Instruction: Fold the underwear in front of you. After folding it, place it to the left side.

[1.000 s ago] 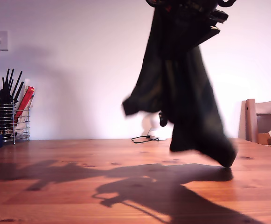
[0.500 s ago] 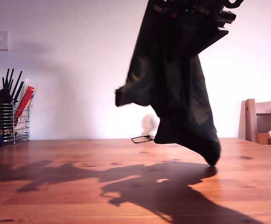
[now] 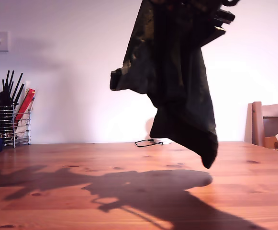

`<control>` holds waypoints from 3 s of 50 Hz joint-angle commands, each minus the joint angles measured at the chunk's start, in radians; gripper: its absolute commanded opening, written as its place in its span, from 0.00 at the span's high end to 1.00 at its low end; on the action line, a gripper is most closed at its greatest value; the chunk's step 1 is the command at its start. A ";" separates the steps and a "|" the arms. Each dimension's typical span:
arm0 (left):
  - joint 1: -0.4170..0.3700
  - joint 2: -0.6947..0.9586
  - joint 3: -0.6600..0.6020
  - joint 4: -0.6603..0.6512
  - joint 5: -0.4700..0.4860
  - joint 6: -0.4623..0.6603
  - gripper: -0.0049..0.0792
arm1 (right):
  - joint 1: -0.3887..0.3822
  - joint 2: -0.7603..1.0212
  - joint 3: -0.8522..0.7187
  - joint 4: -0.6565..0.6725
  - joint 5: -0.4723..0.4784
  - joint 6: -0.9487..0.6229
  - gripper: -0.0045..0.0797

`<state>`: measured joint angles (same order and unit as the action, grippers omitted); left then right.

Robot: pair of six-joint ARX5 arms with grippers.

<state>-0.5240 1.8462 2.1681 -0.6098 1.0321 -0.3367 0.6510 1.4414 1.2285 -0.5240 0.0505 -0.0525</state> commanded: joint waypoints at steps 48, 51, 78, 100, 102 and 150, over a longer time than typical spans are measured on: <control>0.106 -0.020 0.013 -0.188 -0.204 0.232 0.97 | 0.028 0.000 0.007 -0.206 0.055 -0.169 0.96; 0.106 -0.019 0.013 -0.216 -0.232 0.255 0.97 | 0.028 -0.018 0.010 -0.240 0.034 -0.179 0.96; 0.124 -0.006 0.013 -0.397 -0.444 0.417 0.97 | -0.053 -0.092 0.034 -0.396 0.092 -0.270 0.96; 0.149 -0.006 0.013 -0.463 -0.583 0.443 0.97 | -0.146 -0.092 0.046 -0.403 0.250 -0.350 0.96; 0.149 -0.006 0.013 -0.464 -0.588 0.443 0.97 | -0.150 -0.092 0.047 -0.383 0.273 -0.356 0.96; 0.320 0.154 0.013 -0.320 -0.613 0.481 0.97 | -0.257 0.122 0.111 0.248 0.259 -0.531 0.96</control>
<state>-0.2359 1.9617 2.1693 -0.9527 0.4255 0.1337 0.4183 1.5459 1.3045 -0.2996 0.3000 -0.5816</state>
